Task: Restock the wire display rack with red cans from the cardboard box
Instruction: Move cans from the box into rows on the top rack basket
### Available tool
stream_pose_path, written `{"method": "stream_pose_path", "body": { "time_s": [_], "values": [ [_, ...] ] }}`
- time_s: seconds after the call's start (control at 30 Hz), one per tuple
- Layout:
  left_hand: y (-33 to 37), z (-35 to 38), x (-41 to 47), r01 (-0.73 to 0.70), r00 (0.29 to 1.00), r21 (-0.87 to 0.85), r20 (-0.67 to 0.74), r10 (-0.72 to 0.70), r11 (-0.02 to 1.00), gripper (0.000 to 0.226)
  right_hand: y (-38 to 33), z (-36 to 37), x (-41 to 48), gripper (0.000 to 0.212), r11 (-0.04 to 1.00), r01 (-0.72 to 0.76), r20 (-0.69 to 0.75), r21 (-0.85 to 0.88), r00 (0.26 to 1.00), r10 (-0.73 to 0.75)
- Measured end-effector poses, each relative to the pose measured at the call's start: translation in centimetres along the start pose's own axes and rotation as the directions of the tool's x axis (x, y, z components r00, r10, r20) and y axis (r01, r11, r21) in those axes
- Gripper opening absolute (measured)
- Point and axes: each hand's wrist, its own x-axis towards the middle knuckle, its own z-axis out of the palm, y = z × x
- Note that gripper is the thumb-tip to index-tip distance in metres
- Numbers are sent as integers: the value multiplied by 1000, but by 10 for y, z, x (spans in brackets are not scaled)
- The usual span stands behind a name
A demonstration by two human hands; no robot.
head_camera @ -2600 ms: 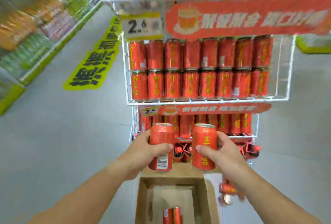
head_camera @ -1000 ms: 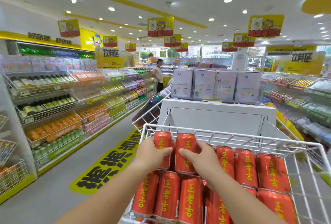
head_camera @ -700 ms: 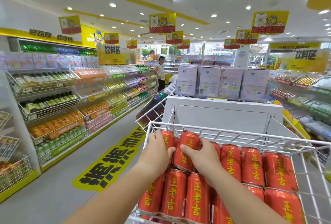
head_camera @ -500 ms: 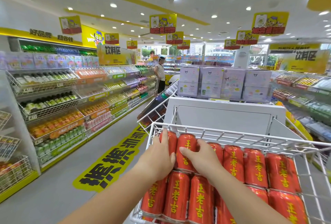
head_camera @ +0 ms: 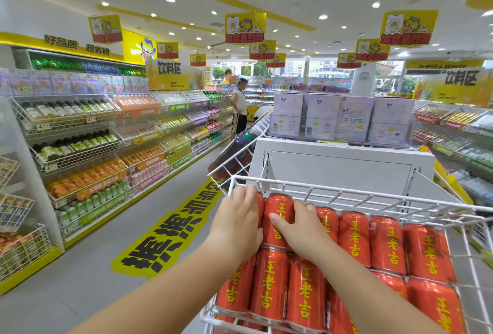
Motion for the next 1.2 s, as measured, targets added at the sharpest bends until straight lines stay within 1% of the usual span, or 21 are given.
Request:
{"method": "stream_pose_path", "body": {
  "time_s": [0.07,0.13,0.2,0.3,0.4,0.5,0.63,0.73,0.77,0.83,0.9,1.0,1.1,1.2],
  "values": [
    [-6,7,-3,-2,1000,-26,23,3,1000,78,0,-1,1,48,1000,2,14,-4,1000,-2],
    [-15,18,-8,69,995,-129,81,-59,989,85,-1,-2,0,47,1000,10,22,9,1000,-10],
    [-22,28,-11,113,990,-236,105,-90,965,87,-1,-1,-1,47,1000,15,23,8,1000,-15],
    [-22,35,-12,111,992,-324,95,-84,939,88,-3,1,-1,47,1000,7,8,-4,1000,-7],
    [-14,36,-11,128,992,-383,70,-109,915,87,-7,1,0,46,999,-3,-12,-35,1000,2],
    [-10,39,-10,134,991,-388,54,-123,912,87,-10,1,2,51,997,-13,-15,-74,1000,12],
    [-13,34,-13,122,992,-353,80,-100,928,87,-12,-4,-1,64,992,-20,6,-128,1000,21],
    [-17,30,-25,84,996,-355,55,-68,931,87,-12,-13,-20,85,977,37,-20,-212,999,-42],
    [-18,31,-31,68,998,-353,41,-57,933,87,-11,-16,-28,88,963,70,-27,-261,996,-80],
    [-22,31,-42,51,999,-349,21,-47,936,89,-10,-20,-48,90,917,132,-23,-377,988,-152],
    [-25,28,-54,43,999,-340,24,-37,940,91,-10,-24,-68,92,865,166,-10,-474,981,-193],
    [-27,25,-73,26,999,-352,50,-9,936,92,-14,-25,-100,91,796,165,18,-583,982,-190],
    [-29,25,-96,-30,996,-338,64,55,941,92,-16,-21,-134,91,722,173,44,-670,980,-193],
    [-26,27,-117,-87,995,-318,22,98,944,89,-15,-15,-165,93,700,157,51,-697,984,-169]
  ]
}}
